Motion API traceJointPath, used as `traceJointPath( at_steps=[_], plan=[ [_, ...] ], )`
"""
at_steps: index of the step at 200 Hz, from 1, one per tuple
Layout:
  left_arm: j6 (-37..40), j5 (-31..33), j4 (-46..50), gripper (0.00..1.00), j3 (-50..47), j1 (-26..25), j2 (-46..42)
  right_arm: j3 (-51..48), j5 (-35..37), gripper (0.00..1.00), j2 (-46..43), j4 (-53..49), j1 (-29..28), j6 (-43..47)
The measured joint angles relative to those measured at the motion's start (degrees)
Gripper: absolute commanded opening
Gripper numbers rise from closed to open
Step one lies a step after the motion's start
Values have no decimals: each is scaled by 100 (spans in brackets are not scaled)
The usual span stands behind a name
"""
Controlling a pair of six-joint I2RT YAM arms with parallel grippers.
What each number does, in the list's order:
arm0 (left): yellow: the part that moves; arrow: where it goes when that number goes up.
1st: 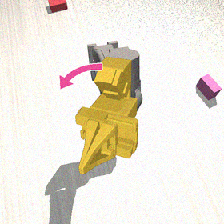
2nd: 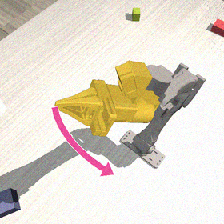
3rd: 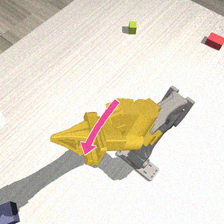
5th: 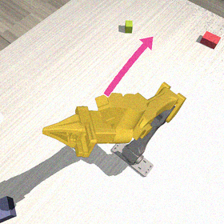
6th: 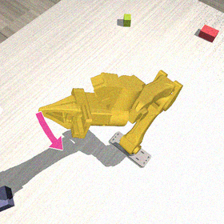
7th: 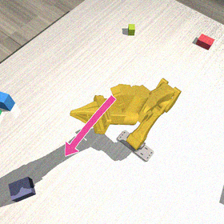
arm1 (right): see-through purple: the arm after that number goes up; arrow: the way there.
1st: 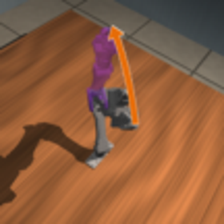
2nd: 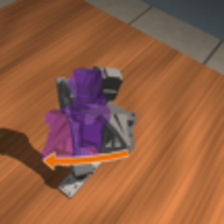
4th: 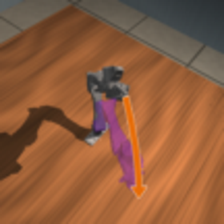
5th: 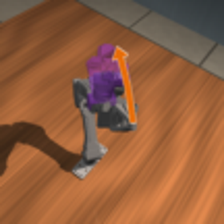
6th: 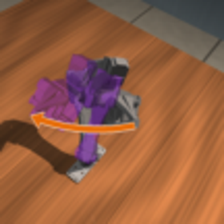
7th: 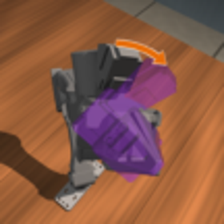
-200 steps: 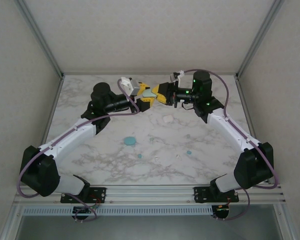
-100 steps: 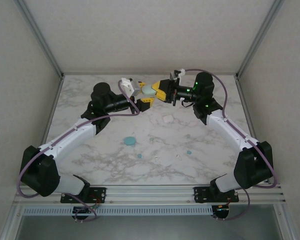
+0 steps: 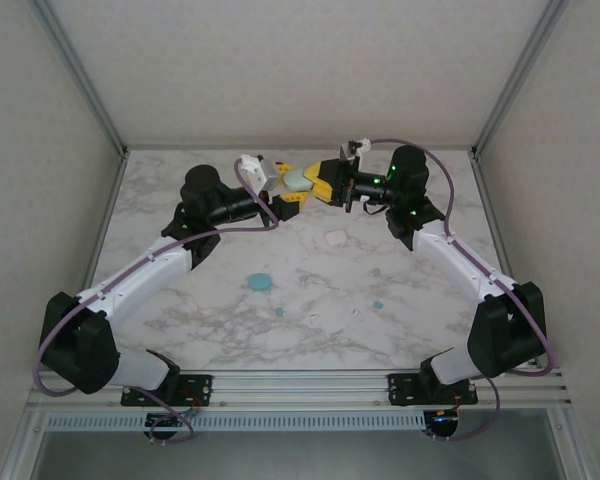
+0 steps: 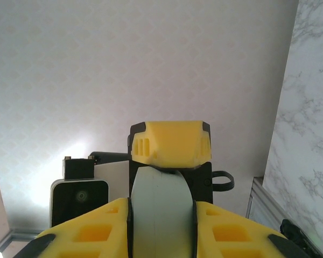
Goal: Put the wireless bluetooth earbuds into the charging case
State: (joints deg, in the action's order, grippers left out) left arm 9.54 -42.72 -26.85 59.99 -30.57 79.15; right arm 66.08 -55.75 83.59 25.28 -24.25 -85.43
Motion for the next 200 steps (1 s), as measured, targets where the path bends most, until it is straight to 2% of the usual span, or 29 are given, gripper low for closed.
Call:
traceJointPath(
  at_steps=[43, 63, 87, 96, 127, 200],
  plan=[
    [-28, 46, -35, 50, 0, 2, 0, -33, 0, 23, 7, 166, 0, -157],
    [-28, 66, -7, 43, 0, 2, 0, -85, 0, 23, 26, 286, 0, -251],
    [-31, 81, 9, 38, 0, 4, 0, -87, -2, 31, 37, 326, 7, -278],
    [-28, 79, 17, 37, 0, 4, 0, -87, -2, 36, 37, 297, 7, -240],
    [0, 24, 236, 36, 4, 2, 0, -22, -46, 44, 35, -116, 7, 131],
    [131, -334, 721, 34, 256, 0, 2, 424, -396, 41, 35, -1158, 11, 1130]
  ],
)
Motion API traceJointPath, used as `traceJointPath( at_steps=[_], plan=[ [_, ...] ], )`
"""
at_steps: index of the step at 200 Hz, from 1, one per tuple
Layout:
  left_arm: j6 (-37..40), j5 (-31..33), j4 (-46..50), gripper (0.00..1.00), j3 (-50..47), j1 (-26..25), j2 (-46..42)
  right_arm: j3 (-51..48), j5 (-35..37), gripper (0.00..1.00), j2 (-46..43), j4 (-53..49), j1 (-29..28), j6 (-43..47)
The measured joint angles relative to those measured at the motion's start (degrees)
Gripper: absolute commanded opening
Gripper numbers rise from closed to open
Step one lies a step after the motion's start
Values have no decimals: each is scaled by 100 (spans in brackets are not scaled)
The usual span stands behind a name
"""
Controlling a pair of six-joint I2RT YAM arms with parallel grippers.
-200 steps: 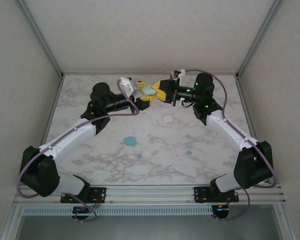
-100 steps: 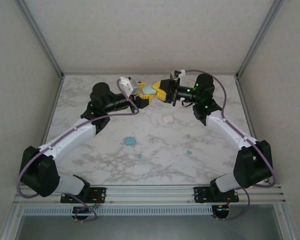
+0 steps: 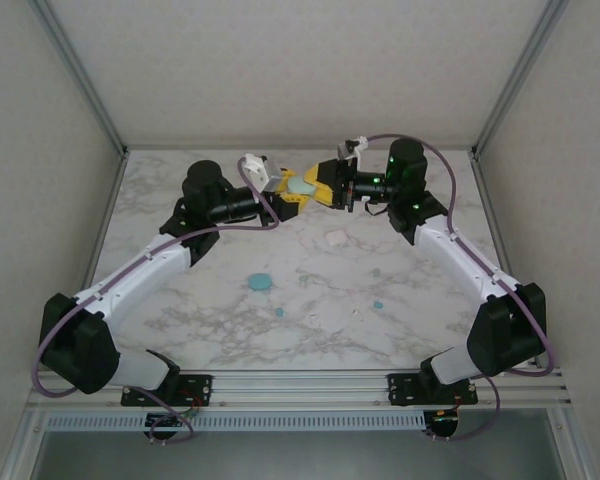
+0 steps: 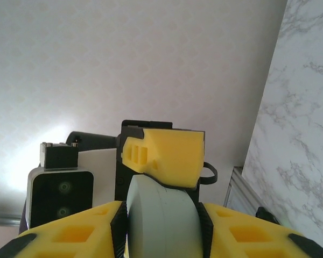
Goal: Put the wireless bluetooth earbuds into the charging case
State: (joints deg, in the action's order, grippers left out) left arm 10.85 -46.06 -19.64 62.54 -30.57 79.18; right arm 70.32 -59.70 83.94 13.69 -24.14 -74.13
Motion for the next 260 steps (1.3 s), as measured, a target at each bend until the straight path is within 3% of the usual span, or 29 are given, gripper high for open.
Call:
traceJointPath(
  at_steps=[29, 55, 81, 140, 260],
  plan=[
    [20, -107, 157, 34, 57, 2, 13, 66, -81, 37, 0, -280, 2, 264],
    [70, -173, 256, 35, 116, 2, 44, 114, -166, 25, 0, -413, 46, 380],
    [101, -177, 304, 45, 122, 2, 44, 125, -181, 20, 0, -472, 61, 409],
    [-55, -114, -63, 60, 125, 2, 44, -284, 33, 19, 0, 706, 48, -557],
    [-590, 118, -1121, 58, -151, 28, 70, -785, 527, 19, -2, 2597, 48, -2063]
  ],
)
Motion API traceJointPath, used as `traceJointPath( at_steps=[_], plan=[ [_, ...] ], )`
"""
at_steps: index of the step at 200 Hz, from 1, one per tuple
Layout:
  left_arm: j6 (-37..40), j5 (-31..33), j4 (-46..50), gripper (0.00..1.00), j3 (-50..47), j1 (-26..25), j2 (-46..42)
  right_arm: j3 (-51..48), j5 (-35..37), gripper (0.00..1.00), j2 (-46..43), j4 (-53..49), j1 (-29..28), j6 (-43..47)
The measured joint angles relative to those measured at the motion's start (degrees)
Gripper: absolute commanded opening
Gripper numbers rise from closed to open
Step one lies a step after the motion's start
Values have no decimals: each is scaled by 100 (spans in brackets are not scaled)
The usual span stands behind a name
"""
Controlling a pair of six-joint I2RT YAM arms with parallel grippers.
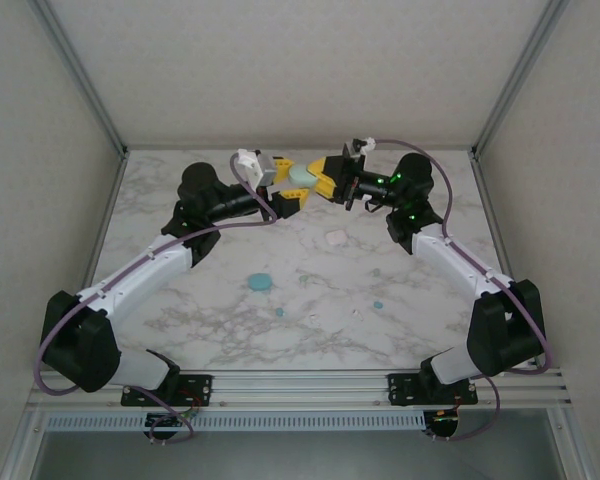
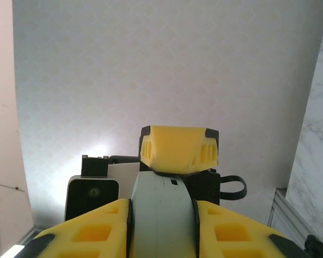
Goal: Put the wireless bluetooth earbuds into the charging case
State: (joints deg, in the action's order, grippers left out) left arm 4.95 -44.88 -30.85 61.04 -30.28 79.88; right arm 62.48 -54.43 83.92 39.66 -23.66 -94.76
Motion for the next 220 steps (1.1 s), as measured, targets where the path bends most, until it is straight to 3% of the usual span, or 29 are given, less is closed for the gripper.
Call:
traceJointPath(
  at_steps=[220],
  plan=[
    [-269, 22, -365, 57, -4, 0, 225, -31, 87, 19, 11, 225, -61, -210]
  ],
)
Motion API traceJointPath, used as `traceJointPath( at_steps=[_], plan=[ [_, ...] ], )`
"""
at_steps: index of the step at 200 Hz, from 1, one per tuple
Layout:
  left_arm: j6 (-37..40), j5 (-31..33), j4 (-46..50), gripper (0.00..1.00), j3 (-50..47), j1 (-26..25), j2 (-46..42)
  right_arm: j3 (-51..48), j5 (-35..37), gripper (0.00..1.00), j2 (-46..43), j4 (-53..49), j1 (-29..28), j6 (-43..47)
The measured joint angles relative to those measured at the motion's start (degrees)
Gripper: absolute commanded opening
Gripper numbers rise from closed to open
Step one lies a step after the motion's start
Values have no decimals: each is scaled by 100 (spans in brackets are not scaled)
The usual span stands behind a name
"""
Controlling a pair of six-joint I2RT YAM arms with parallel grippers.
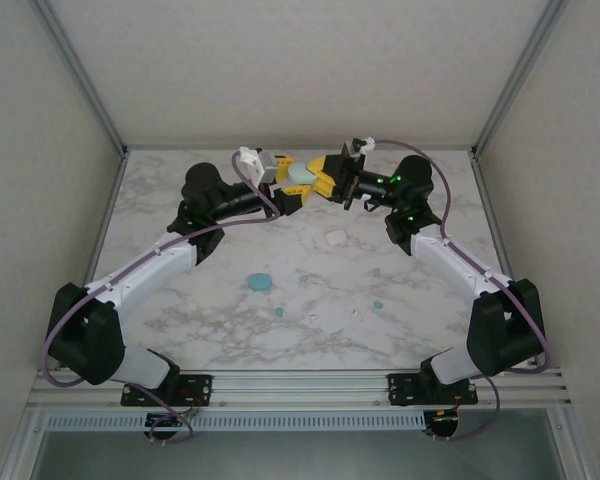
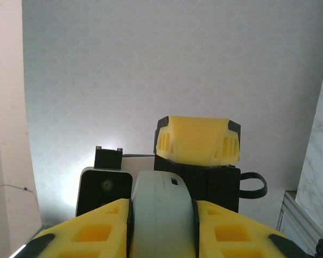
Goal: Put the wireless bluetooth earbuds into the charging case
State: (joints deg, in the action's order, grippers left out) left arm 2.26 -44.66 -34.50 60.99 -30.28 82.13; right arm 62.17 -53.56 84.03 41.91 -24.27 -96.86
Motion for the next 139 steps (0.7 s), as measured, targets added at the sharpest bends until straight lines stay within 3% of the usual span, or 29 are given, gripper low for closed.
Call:
traceJointPath(
  at_steps=[59, 139],
  plan=[
    [-42, 2, 0, 59, 0, 0, 0, 0, 0, 19, 11, -107, 0, 85],
    [-31, -2, 15, 47, 0, 0, 0, 0, 46, 20, 15, -103, 0, 81]
  ],
)
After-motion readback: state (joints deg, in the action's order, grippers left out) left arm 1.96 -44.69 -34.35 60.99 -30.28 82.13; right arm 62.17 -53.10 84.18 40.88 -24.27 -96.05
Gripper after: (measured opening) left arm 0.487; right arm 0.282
